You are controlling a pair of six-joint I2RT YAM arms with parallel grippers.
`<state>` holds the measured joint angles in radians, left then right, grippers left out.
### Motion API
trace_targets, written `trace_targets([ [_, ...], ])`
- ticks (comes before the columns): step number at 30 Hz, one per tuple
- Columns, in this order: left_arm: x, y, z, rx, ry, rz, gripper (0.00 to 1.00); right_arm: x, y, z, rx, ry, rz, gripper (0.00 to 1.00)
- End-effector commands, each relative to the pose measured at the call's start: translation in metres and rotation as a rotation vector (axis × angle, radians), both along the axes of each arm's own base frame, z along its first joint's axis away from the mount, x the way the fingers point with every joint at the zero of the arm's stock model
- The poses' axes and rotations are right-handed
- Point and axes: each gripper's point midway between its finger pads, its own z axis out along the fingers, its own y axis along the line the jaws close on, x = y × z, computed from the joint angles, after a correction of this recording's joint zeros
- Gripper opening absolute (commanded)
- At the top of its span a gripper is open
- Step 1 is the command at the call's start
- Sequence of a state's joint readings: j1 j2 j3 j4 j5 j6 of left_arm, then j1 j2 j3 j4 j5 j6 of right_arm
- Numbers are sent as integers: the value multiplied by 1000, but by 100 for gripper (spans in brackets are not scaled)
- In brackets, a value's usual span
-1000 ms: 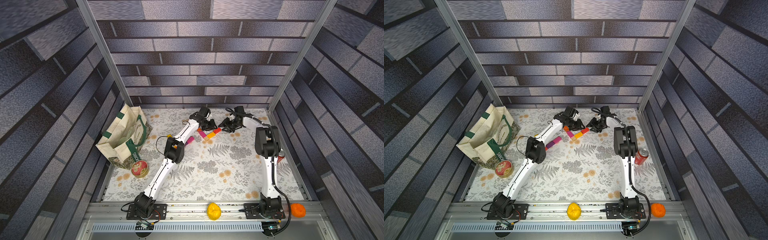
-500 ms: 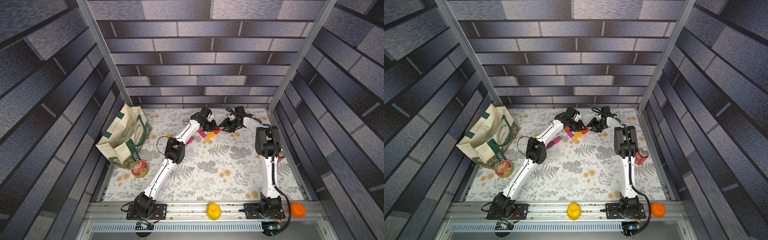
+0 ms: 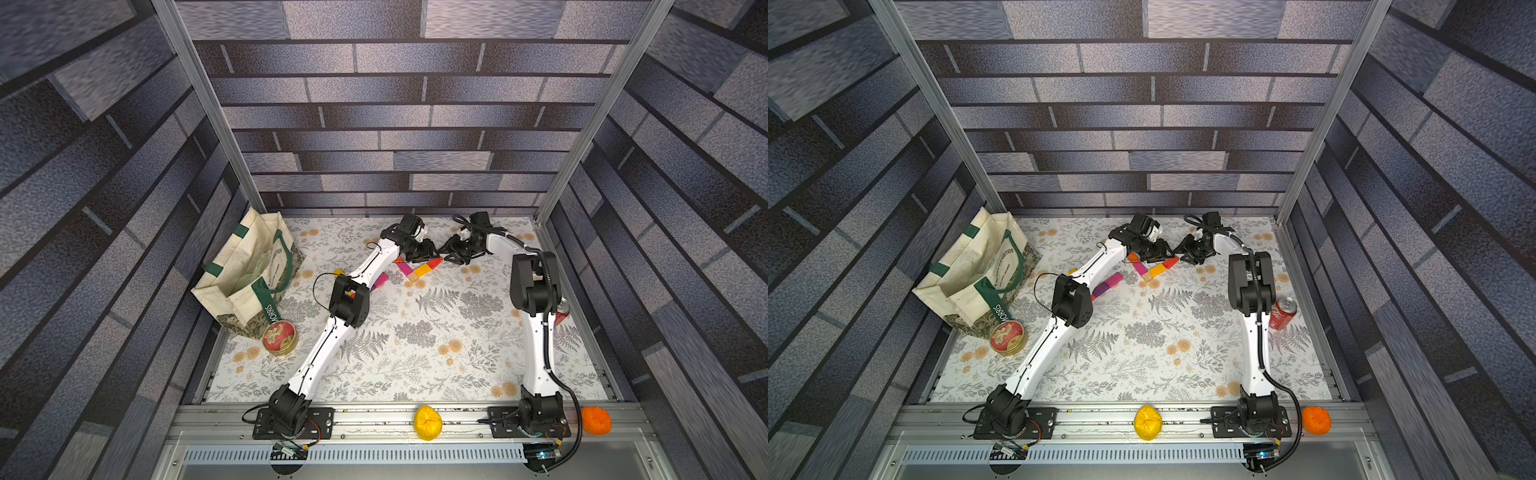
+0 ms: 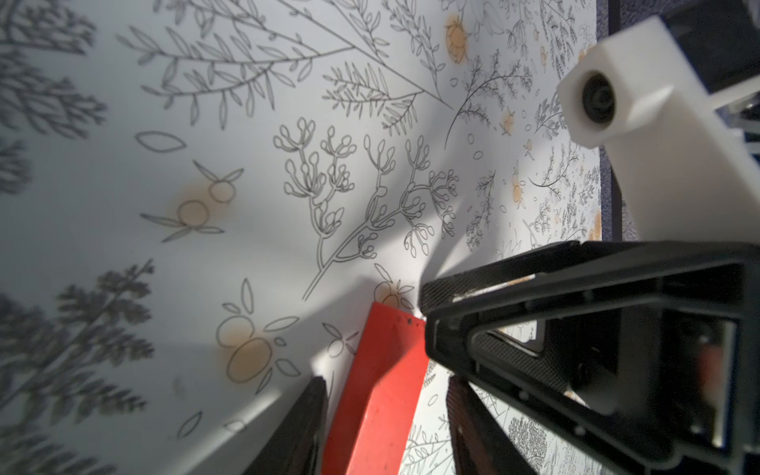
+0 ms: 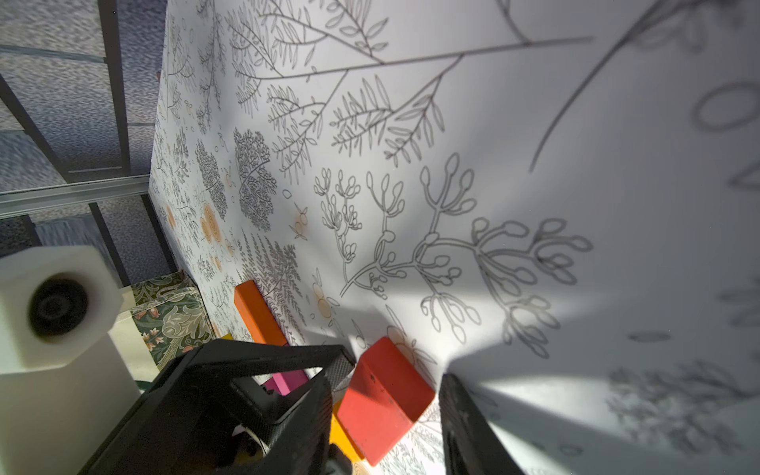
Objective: Assemble the letter v with building blocks
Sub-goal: Assemble the building block at the center of the board.
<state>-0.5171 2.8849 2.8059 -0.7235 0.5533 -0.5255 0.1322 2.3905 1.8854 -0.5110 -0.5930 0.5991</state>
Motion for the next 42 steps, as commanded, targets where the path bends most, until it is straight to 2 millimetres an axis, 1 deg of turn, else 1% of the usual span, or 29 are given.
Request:
trace_targets([
  [1,7,19,-5,51,10,43,50,-1,-6,-23,-14,62,-22,45],
  [7,10,24,1,54,2,53,50,1,-4,-26,6,68,-30,43],
  [11,12,28,3,57,1,60,48,0,-2,-29,12,72,-31,39],
  [18,13,30,8,60,-6,59,47,-7,-3,-32,9,86,-34,35],
  [27,10,30,5,64,3,53,47,-16,-5,-34,3,101,-32,34],
  [42,9,31,6,71,3,50,45,-25,-6,-34,-2,110,-35,33],
])
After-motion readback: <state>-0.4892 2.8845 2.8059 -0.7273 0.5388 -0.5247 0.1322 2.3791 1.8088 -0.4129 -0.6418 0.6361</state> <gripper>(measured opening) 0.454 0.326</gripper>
